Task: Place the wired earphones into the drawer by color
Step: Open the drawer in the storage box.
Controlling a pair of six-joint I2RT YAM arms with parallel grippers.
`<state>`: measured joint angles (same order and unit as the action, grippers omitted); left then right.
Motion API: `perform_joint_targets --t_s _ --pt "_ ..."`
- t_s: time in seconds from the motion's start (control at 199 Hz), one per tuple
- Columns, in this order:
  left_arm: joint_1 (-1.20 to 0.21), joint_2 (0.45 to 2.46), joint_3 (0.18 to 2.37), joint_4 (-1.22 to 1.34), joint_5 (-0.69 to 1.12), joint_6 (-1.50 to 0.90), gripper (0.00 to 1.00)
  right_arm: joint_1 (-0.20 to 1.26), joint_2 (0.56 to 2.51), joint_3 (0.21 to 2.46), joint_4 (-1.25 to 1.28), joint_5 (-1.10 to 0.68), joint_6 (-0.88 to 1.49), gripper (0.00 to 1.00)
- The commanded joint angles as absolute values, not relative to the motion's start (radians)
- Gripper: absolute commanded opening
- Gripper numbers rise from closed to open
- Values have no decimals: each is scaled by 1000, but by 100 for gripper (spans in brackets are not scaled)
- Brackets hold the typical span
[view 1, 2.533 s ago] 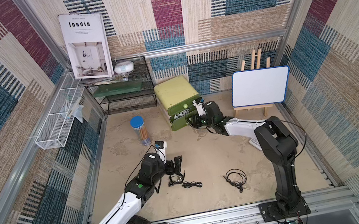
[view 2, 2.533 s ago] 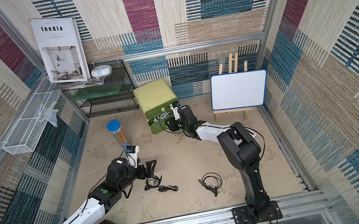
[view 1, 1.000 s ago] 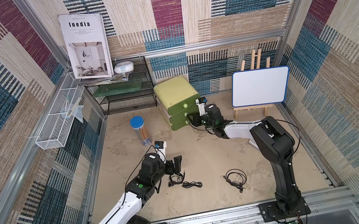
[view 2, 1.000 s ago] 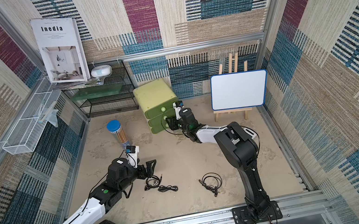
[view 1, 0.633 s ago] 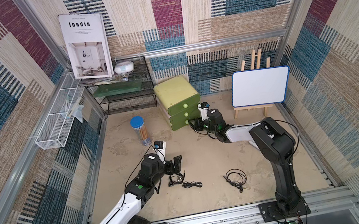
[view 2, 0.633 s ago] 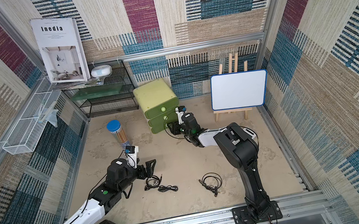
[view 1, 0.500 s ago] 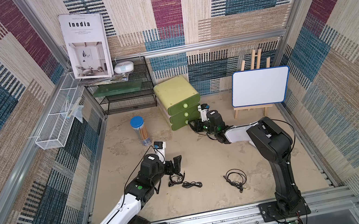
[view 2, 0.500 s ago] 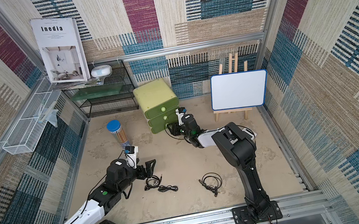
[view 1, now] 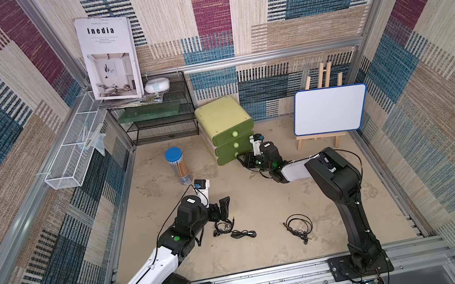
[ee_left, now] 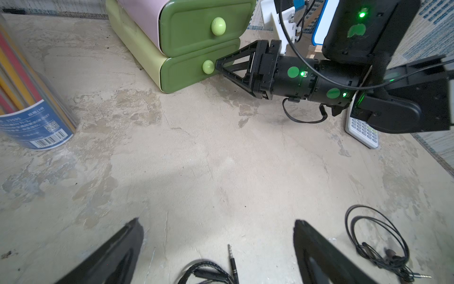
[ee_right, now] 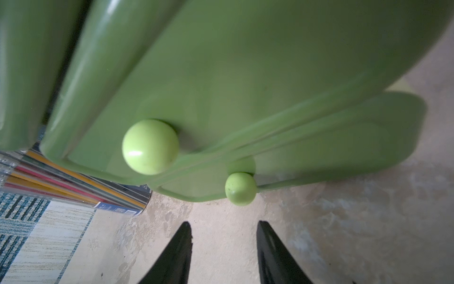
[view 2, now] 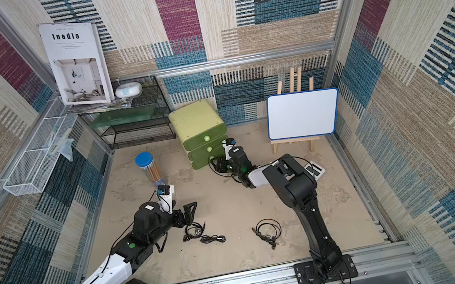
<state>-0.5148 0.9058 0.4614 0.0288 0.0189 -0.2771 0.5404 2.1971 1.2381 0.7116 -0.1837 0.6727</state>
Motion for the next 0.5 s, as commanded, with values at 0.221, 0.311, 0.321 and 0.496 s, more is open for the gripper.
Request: perform_joint_targets --t_s 0.221,0.311,0.321,0.496 --pt "-514 891 453 40 0 -272 99 541 2238 1279 749 -157 677 44" --pt "-514 891 453 42 -1 -271 99 540 2244 1284 752 -147 670 43" --pt "-514 891 453 42 -1 -272 99 540 2245 1284 753 -145 669 43" --pt "-514 892 453 42 -3 -272 99 540 2265 1292 776 -137 663 41"
